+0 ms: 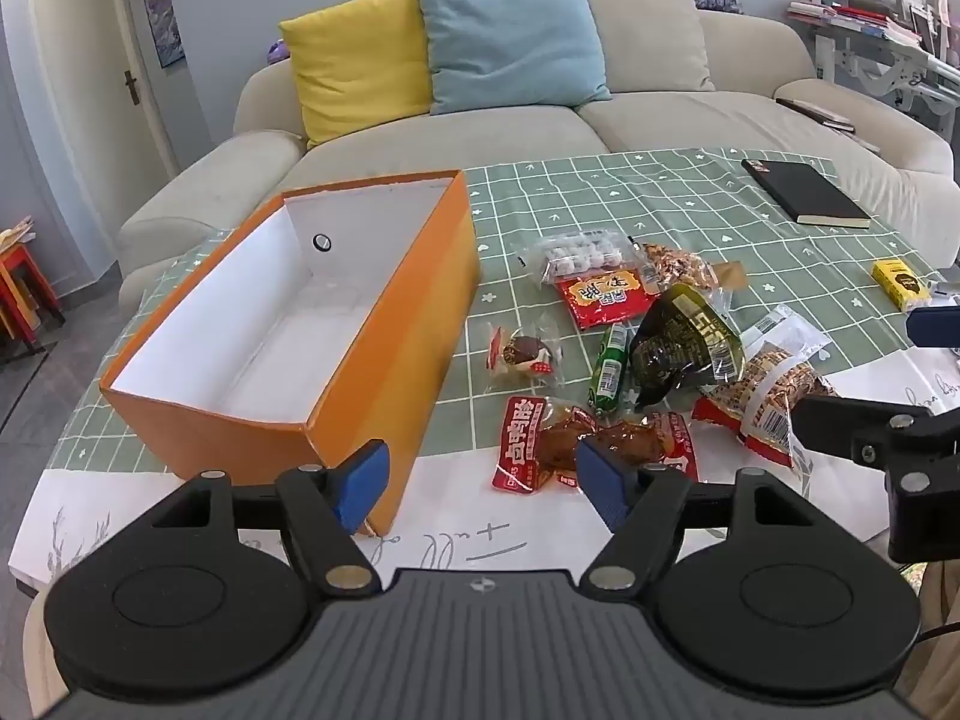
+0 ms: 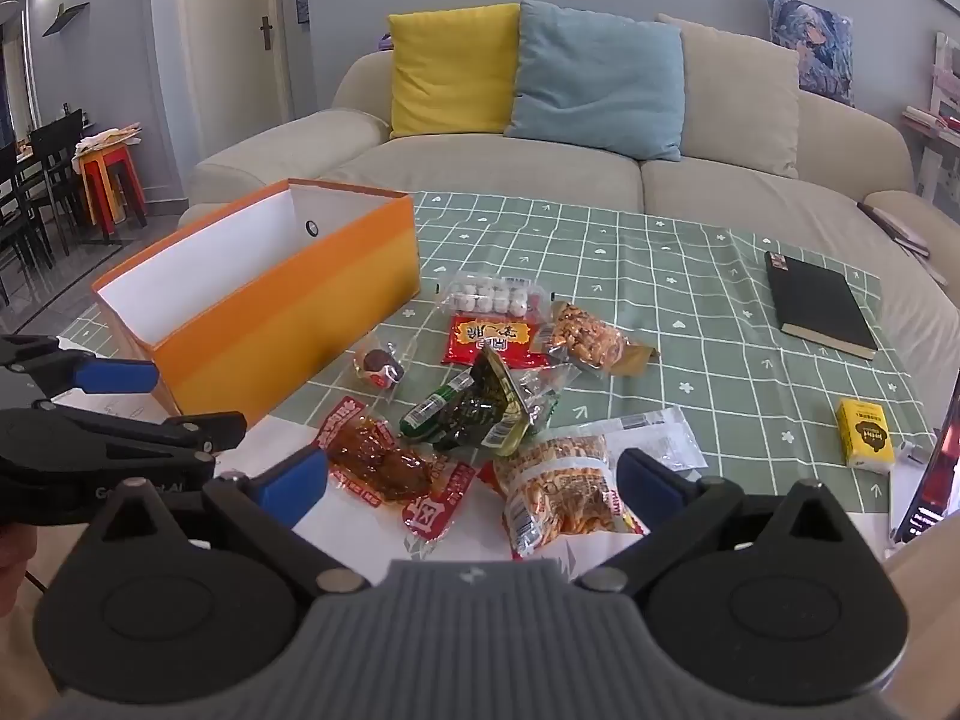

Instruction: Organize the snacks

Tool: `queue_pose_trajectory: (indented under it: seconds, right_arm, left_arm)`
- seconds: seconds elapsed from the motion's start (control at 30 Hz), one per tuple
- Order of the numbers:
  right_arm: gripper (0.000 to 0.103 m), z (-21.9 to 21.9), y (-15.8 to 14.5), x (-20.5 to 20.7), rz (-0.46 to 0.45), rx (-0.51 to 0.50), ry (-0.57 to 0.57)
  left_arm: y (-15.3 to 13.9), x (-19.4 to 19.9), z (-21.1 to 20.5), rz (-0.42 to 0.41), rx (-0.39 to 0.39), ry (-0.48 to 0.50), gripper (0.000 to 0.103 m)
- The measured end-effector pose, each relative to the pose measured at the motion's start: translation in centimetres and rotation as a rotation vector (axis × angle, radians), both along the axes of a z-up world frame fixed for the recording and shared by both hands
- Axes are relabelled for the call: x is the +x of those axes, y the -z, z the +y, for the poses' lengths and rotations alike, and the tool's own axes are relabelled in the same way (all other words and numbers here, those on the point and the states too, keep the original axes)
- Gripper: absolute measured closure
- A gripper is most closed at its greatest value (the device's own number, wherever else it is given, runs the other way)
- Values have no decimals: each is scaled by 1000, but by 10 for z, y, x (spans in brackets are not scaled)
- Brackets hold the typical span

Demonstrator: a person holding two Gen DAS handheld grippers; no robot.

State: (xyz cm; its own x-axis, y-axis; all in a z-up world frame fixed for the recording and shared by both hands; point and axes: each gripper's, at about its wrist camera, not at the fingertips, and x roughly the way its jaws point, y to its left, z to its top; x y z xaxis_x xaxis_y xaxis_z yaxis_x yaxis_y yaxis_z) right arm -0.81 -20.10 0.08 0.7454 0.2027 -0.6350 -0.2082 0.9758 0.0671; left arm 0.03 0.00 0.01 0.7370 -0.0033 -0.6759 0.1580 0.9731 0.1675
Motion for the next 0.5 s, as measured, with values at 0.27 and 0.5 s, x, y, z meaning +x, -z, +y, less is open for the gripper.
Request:
queue_pose_trajectory:
  seconds: [0.27, 0.5]
  right_arm:
    - [4, 1, 1, 1, 3, 2, 3]
    - [4, 1, 0, 0, -2, 0, 0]
  left_arm:
    - [3, 0, 0, 11, -8, -7, 19]
    - [7, 3, 1, 17, -9, -6, 19]
